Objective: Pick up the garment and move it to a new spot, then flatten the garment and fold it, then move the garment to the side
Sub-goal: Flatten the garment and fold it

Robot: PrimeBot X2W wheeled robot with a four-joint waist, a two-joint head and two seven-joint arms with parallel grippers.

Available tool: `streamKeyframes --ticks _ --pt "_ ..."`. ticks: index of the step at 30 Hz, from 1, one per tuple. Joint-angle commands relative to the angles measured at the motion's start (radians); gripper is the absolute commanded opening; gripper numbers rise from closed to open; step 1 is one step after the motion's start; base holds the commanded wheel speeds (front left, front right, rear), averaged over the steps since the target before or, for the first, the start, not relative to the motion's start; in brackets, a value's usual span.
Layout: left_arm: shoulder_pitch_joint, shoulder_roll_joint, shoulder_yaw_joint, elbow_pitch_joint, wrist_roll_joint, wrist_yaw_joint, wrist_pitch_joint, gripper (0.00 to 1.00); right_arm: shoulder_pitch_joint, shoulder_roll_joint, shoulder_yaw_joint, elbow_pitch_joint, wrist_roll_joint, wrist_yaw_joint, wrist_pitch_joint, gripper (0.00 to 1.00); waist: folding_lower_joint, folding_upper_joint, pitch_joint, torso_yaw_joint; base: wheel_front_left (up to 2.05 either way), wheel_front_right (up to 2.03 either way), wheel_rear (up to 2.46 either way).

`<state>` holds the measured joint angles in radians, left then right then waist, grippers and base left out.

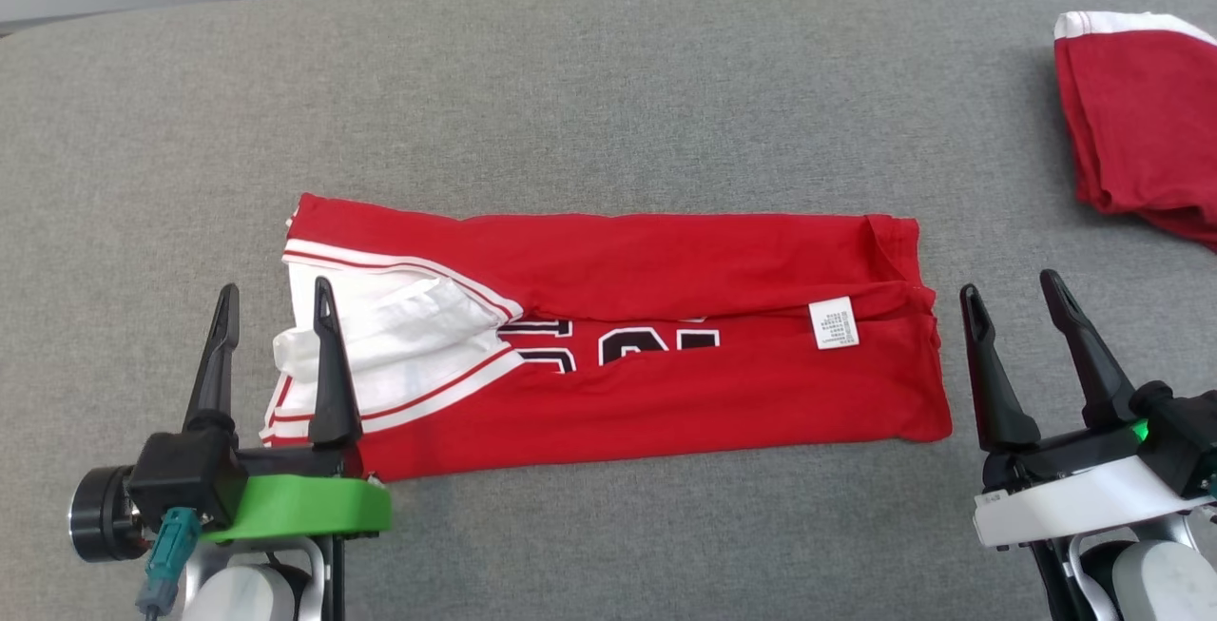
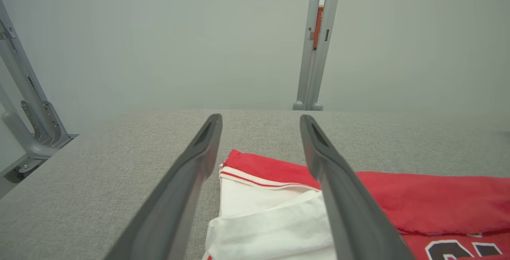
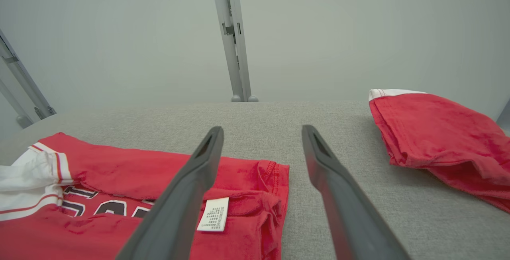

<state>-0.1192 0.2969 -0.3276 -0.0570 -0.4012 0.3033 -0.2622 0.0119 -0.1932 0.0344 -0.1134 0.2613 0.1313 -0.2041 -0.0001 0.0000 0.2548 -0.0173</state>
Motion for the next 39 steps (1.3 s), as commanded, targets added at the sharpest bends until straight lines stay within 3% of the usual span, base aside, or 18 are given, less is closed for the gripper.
streamKeyframes --ticks 1,20,28,39 --pt "0.023 -0.007 0.007 0.009 0.017 0.002 -0.003 1.00 0.011 0.008 0.002 0.005 0.004 -0.001 -0.001 1.00 0.0001 0.0000 -0.021 -0.012 0.00 0.00 0.00" --pt "0.002 -0.064 0.042 0.040 0.105 -0.068 -0.003 1.00 -0.008 -0.012 -0.016 0.043 0.043 -0.001 0.010 1.00 0.0001 0.0000 0.014 0.020 0.00 0.00 0.00" --pt "-0.076 -0.095 0.034 0.039 0.147 -0.112 -0.003 1.00 -0.139 -0.064 0.000 0.198 0.099 -0.001 0.007 1.00 0.0001 0.0000 0.110 0.065 0.00 0.00 0.00" --pt "-0.104 -0.129 0.062 0.046 0.189 -0.155 -0.003 1.00 -0.213 -0.054 0.111 0.449 0.195 -0.001 0.018 1.00 0.0001 0.0000 0.155 0.087 0.00 0.00 0.00"
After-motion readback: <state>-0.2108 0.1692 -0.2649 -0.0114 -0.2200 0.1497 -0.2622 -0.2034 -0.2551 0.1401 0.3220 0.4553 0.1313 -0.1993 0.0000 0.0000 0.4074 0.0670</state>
